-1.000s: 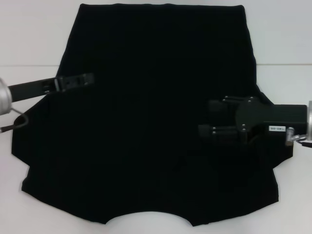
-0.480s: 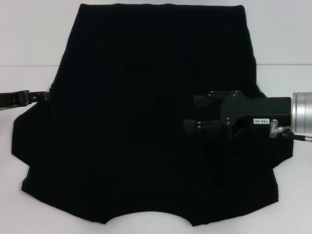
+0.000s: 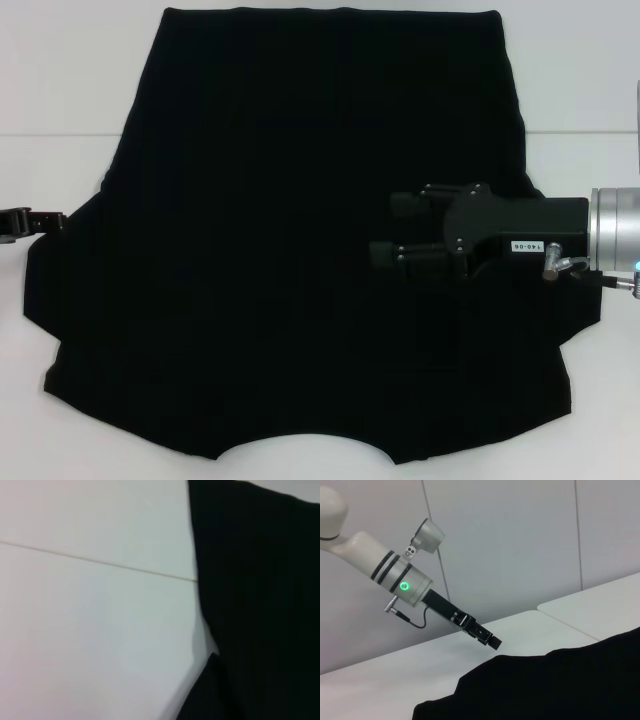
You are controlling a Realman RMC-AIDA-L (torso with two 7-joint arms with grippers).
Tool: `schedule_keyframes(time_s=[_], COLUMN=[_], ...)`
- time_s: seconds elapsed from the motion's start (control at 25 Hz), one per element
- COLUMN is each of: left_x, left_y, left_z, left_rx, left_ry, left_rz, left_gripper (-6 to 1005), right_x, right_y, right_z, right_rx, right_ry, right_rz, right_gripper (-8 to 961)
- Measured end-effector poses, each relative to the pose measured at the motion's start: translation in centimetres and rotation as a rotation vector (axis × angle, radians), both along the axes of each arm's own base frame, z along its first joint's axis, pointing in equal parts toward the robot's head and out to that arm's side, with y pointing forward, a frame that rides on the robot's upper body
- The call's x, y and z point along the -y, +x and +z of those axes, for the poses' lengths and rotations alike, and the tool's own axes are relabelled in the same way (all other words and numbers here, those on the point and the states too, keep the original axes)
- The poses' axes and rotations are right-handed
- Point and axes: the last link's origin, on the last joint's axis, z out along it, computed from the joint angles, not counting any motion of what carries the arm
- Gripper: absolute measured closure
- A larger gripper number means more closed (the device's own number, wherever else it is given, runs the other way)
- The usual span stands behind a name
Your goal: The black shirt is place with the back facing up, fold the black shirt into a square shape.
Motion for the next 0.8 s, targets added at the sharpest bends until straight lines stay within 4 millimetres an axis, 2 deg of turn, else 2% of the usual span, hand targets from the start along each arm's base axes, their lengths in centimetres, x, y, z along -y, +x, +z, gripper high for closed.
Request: schedule_keyframes(time_s=[0.8], left_x=[0.5], left_y=[-1.5], left_z=[-1.8], left_rx=[-0.014], left_ry=[-0.009], left_rz=[0.061], left_gripper=[202], right_x=[0.0], right_y=[0.0], right_z=[-0.1], right_rx=[-0.001], right_ry=[0.003], right_rz=[-0.003], right_gripper=[100])
